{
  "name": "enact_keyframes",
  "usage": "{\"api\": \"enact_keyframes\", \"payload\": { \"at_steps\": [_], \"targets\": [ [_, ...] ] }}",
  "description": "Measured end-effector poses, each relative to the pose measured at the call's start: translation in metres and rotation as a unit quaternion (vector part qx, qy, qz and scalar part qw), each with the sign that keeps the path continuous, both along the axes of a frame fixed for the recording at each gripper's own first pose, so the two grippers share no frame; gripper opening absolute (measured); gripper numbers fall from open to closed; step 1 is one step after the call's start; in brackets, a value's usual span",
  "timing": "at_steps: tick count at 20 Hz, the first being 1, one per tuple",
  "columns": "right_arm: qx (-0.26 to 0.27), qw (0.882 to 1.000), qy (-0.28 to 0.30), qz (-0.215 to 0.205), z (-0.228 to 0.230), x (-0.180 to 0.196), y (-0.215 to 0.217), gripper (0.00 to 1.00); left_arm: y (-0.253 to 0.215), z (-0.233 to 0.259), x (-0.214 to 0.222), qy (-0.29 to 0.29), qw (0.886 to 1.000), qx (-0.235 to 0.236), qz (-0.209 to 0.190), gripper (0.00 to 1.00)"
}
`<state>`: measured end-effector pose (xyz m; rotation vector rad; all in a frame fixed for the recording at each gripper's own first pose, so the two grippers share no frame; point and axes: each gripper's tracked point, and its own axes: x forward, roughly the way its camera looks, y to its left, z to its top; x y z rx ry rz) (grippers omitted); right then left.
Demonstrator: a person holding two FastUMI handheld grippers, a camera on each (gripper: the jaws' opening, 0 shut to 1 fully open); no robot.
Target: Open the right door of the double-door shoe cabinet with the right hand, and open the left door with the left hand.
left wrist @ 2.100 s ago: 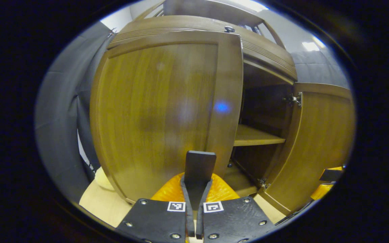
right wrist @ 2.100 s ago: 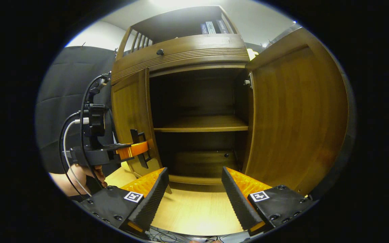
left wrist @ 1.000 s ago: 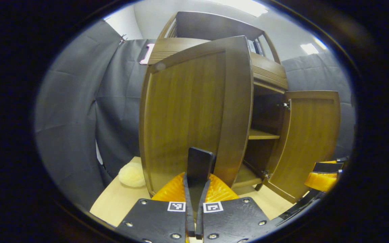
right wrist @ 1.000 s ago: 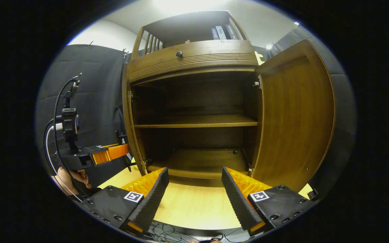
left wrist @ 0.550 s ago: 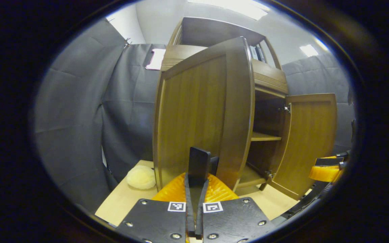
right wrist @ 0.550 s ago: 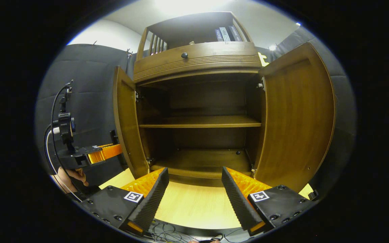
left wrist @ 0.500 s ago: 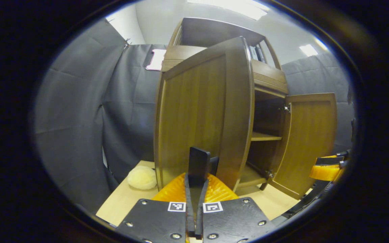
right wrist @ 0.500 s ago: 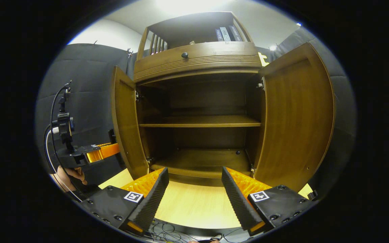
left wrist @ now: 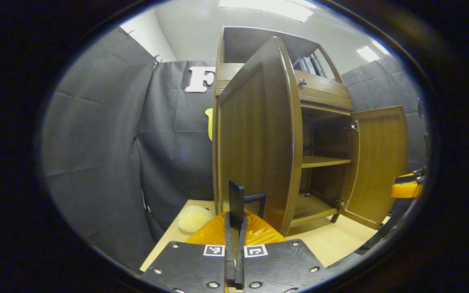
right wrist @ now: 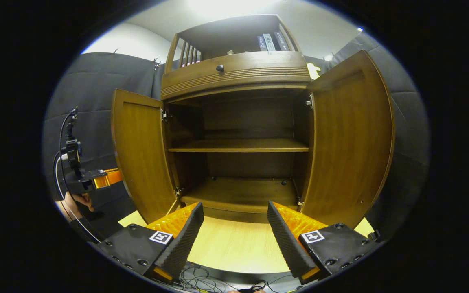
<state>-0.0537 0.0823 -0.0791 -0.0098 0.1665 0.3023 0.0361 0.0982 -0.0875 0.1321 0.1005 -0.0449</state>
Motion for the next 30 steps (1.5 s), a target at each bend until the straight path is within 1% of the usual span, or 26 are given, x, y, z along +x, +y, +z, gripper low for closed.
{"api": "enact_keyframes", "payload": {
  "at_steps": [2, 5, 11, 14, 16, 19, 20, 22, 25, 28, 29, 30],
  "targets": [
    [-0.001, 1.0, 0.0, -0.007, 0.0, -0.001, -0.007, 0.94, 0.005, -0.002, -0.001, 0.005, 1.0, 0.004, -0.007, 0.02],
    [-0.004, 1.0, -0.004, -0.019, 0.003, 0.0, -0.017, 0.94, 0.011, 0.0, -0.001, 0.005, 1.0, -0.004, -0.015, 0.02],
    [-0.009, 0.999, -0.009, -0.045, 0.011, 0.005, -0.038, 0.94, 0.034, -0.001, -0.005, 0.001, 1.0, -0.01, -0.002, 0.02],
    [-0.012, 0.998, -0.009, -0.053, 0.014, 0.008, -0.044, 0.95, 0.027, -0.001, -0.006, 0.001, 0.999, -0.031, -0.015, 0.02],
    [-0.01, 0.998, -0.008, -0.06, 0.015, 0.01, -0.047, 0.94, 0.03, -0.004, -0.009, 0.006, 1.0, -0.024, -0.015, 0.02],
    [-0.007, 0.998, -0.01, -0.068, 0.018, 0.011, -0.05, 0.94, 0.038, -0.01, -0.018, 0.018, 1.0, 0.002, -0.008, 0.02],
    [-0.008, 0.997, -0.01, -0.07, 0.018, 0.011, -0.05, 0.94, 0.04, -0.01, -0.019, 0.021, 1.0, 0.004, -0.005, 0.02],
    [-0.01, 0.997, -0.009, -0.072, 0.017, 0.011, -0.051, 0.94, 0.04, -0.009, -0.025, 0.021, 1.0, -0.008, 0.003, 0.02],
    [-0.009, 0.997, -0.005, -0.07, 0.014, 0.017, -0.05, 0.94, 0.045, -0.006, -0.042, 0.016, 0.998, -0.032, 0.044, 0.02],
    [0.012, 0.997, 0.006, -0.076, 0.009, 0.026, -0.051, 0.99, 0.039, 0.004, -0.057, -0.001, 0.995, -0.068, 0.078, 0.02],
    [0.017, 0.997, 0.006, -0.077, 0.01, 0.03, -0.051, 0.95, 0.039, 0.008, -0.06, -0.008, 0.993, -0.071, 0.089, 0.02],
    [0.019, 0.997, 0.004, -0.079, 0.01, 0.033, -0.052, 0.94, 0.041, 0.011, -0.059, -0.013, 0.993, -0.072, 0.098, 0.02]
  ]
}}
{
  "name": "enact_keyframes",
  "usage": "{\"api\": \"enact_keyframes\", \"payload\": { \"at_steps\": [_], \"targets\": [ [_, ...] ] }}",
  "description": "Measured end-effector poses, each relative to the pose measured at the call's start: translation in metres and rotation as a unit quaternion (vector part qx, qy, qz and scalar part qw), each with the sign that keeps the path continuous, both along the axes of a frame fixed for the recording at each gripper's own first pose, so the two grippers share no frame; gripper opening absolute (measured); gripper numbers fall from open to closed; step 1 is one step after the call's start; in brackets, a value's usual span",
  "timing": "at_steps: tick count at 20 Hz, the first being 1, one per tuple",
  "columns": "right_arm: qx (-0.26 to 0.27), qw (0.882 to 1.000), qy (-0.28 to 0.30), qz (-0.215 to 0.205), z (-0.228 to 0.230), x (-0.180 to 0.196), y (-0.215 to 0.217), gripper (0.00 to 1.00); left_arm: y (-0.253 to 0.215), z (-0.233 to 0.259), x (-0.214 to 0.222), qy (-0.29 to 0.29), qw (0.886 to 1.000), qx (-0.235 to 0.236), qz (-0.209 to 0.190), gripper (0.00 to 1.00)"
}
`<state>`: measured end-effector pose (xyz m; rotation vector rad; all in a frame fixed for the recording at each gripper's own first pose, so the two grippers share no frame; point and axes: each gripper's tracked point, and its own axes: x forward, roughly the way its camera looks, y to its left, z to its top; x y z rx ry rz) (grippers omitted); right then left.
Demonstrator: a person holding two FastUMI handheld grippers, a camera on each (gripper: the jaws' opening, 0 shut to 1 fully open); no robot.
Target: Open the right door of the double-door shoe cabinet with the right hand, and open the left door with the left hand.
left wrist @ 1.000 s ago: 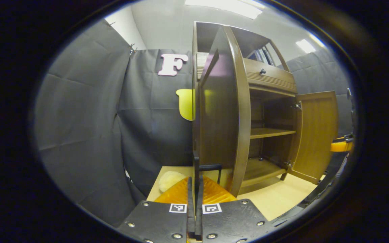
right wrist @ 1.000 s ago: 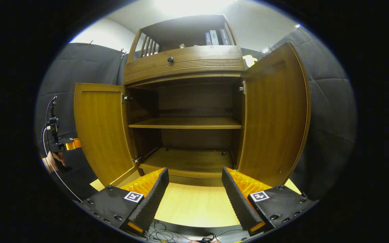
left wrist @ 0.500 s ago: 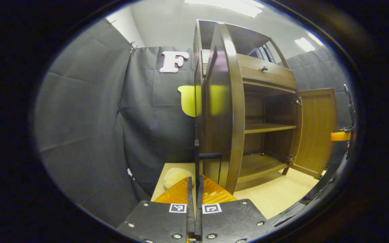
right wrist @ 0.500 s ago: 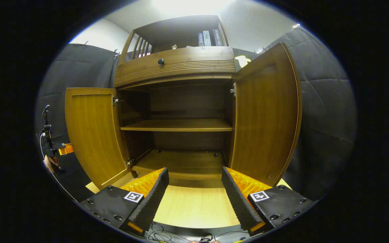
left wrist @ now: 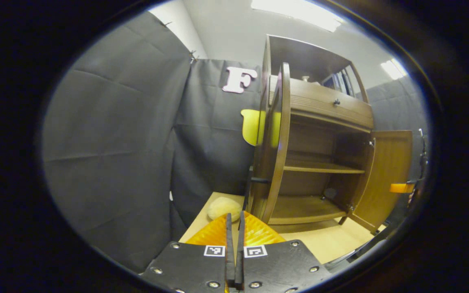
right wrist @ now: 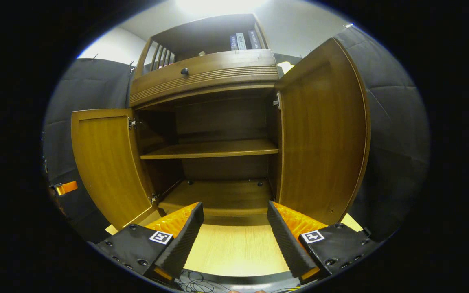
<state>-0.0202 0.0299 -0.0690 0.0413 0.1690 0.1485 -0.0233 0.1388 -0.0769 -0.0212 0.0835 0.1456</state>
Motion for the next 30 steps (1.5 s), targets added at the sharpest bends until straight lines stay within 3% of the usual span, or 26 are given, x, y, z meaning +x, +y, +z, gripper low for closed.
{"api": "enact_keyframes", "payload": {
  "at_steps": [3, 5, 6, 9, 11, 17, 19, 23, 30],
  "targets": [
    [-0.001, 1.0, -0.002, 0.001, 0.003, 0.007, -0.006, 0.94, -0.001, 0.011, -0.005, -0.014, 1.0, 0.009, 0.023, 0.02],
    [-0.003, 1.0, -0.014, -0.006, 0.01, 0.007, -0.015, 1.0, -0.006, 0.015, -0.005, -0.022, 0.999, 0.018, 0.024, 0.02],
    [-0.003, 1.0, -0.014, -0.009, 0.011, 0.005, -0.019, 0.94, -0.008, 0.015, -0.008, -0.02, 0.999, 0.018, 0.022, 0.02],
    [0.005, 1.0, -0.017, -0.006, 0.016, 0.001, -0.023, 0.94, -0.016, 0.019, -0.002, -0.03, 0.999, 0.01, 0.026, 0.07],
    [-0.001, 1.0, -0.018, -0.006, 0.021, -0.002, -0.027, 0.94, -0.039, 0.018, 0.001, -0.031, 0.999, -0.001, 0.007, 0.1],
    [0.006, 0.999, -0.034, -0.009, 0.038, -0.011, -0.029, 0.94, -0.077, 0.018, 0.018, -0.026, 0.999, 0.024, -0.04, 0.76],
    [-0.006, 1.0, -0.028, -0.013, 0.035, -0.013, -0.031, 0.94, -0.089, 0.012, 0.02, -0.015, 0.998, 0.013, -0.054, 0.99],
    [-0.02, 0.999, -0.033, -0.017, 0.04, -0.018, -0.036, 0.94, -0.098, 0.011, 0.032, -0.015, 0.998, 0.022, -0.057, 0.99],
    [-0.073, 0.996, -0.03, 0.037, 0.042, -0.017, -0.029, 0.94, -0.098, 0.001, 0.026, 0.01, 0.996, 0.07, -0.05, 0.99]
  ]
}}
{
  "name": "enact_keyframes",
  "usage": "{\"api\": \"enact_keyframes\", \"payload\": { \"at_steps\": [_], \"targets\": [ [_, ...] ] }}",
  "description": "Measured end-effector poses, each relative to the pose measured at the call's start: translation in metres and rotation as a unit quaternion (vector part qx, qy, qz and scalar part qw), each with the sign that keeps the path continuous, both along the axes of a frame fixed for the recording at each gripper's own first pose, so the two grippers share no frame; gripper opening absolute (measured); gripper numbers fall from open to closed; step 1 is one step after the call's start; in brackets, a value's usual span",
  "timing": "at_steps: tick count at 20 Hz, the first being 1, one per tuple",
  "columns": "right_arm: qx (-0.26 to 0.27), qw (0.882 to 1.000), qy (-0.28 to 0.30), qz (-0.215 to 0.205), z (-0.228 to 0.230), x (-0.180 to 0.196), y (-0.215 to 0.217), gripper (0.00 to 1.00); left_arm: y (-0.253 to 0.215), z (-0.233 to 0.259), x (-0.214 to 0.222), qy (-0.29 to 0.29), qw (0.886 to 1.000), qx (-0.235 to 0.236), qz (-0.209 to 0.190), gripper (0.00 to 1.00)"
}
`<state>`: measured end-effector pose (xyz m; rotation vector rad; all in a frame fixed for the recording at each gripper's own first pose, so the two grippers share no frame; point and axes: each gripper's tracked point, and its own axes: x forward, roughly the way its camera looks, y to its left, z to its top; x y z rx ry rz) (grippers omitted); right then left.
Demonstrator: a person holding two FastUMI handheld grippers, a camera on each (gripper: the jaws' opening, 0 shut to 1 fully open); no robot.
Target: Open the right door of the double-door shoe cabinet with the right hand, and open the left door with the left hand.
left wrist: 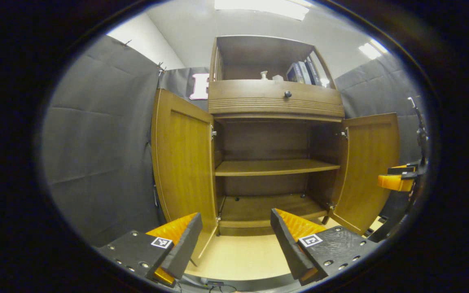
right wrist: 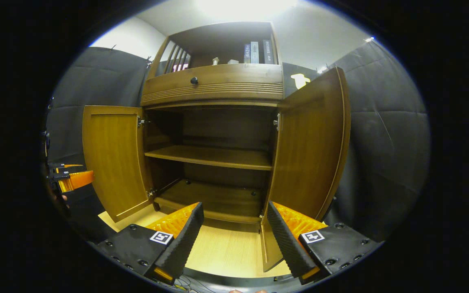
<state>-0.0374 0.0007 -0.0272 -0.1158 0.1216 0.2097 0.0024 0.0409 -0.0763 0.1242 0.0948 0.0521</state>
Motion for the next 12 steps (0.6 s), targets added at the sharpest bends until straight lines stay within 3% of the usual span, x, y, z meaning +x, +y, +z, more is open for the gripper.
{"api": "enact_keyframes", "payload": {
  "at_steps": [7, 12],
  "targets": [
    [0.035, 0.999, -0.002, -0.011, 0.006, 0.001, 0.02, 0.97, -0.024, 0.01, 0.023, -0.027, 0.999, -0.002, -0.043, 0.99],
    [0.037, 0.999, -0.009, -0.029, 0.005, 0.004, 0.022, 0.96, -0.069, -0.005, 0.041, -0.005, 0.994, -0.007, -0.107, 0.99]
  ]
}}
